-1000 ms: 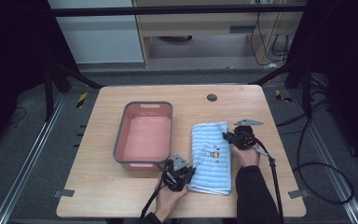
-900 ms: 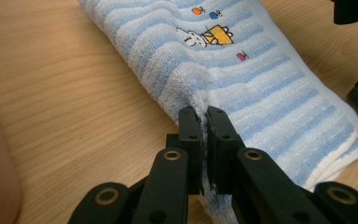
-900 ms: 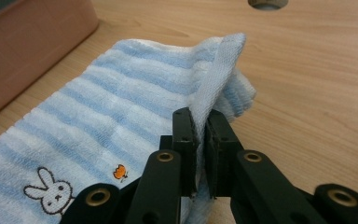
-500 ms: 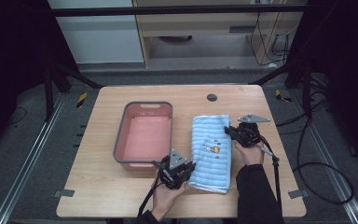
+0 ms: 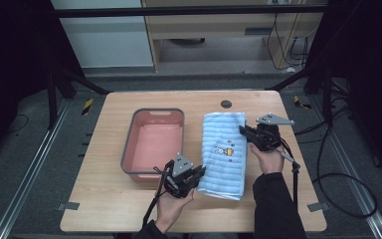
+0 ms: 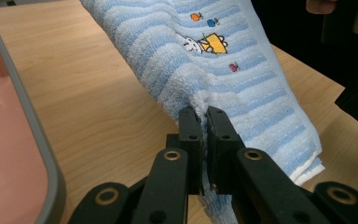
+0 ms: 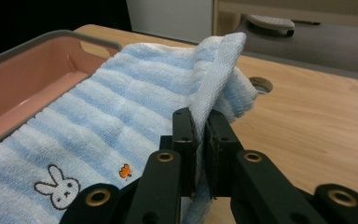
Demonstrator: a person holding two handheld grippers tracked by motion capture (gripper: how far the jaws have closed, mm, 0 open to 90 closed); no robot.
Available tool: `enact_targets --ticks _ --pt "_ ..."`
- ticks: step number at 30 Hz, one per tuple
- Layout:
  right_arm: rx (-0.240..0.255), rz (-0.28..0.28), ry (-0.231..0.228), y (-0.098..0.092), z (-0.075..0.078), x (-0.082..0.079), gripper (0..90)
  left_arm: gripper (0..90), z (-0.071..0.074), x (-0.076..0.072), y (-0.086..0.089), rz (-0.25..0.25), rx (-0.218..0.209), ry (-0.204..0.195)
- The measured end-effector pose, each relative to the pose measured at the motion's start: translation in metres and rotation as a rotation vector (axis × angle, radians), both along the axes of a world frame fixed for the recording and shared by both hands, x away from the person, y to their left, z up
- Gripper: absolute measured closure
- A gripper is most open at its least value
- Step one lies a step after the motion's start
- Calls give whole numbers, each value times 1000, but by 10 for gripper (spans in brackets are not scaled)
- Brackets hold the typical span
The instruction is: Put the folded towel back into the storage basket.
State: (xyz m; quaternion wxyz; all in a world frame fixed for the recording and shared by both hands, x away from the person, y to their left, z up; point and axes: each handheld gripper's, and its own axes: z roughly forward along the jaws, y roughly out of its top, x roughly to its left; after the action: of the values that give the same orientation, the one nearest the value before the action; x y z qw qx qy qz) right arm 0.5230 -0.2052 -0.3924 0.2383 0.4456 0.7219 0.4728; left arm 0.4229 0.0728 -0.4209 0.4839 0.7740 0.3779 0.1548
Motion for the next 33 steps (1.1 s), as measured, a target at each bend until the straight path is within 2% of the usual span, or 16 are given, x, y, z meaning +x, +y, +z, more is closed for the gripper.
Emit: enact_targets --ticks 9,24,33 --pt "-2 7 -39 8 24 -2 841 858 19 -1 9 2 -10 -37" --pt "-1 22 -78 22 48 -1 841 858 41 0 24 9 -33 -77" --pt "-9 36 -91 40 61 8 841 858 54 5 43 34 -41 -98"
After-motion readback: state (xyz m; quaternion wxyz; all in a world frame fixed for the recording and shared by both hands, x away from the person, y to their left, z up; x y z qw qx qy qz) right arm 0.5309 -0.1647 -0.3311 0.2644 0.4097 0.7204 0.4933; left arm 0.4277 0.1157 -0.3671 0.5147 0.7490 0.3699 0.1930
